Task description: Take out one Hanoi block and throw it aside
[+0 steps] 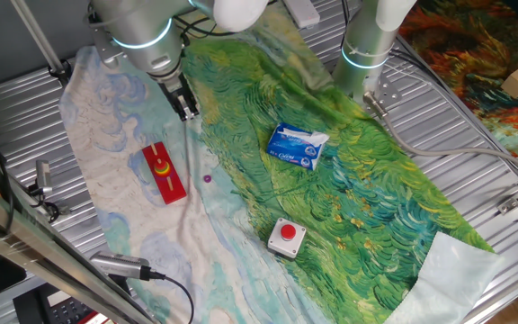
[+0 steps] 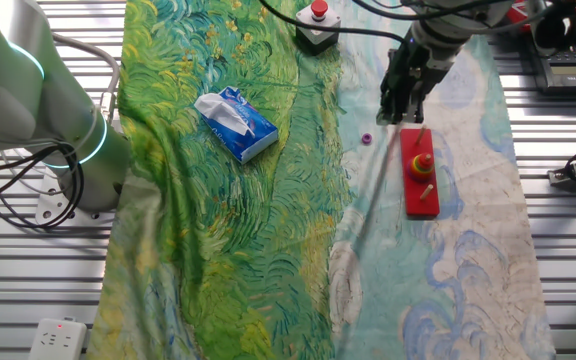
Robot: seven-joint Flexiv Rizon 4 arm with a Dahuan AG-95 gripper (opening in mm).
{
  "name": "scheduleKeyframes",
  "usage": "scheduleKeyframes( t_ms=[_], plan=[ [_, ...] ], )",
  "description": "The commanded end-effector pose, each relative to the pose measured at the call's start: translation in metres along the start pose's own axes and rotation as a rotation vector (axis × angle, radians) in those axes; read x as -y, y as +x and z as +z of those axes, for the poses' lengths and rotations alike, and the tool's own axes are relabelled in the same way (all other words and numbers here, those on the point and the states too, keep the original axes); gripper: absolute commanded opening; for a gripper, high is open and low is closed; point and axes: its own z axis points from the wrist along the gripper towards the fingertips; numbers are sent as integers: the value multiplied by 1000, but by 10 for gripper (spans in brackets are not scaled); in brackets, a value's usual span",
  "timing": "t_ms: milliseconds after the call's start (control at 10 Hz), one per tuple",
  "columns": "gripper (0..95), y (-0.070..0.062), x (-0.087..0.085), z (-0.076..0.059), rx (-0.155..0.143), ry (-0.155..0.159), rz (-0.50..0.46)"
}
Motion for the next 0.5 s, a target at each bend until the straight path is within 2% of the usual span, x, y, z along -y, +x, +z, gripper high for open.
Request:
scheduleKeyframes(
  t_ms=[100, 200, 500],
  plan=[
    [0, 0, 0, -1, 0, -5, -18],
    [0, 0, 0, -1, 37, -7, -9],
    [0, 0, 0, -1, 24, -1, 8]
  ],
)
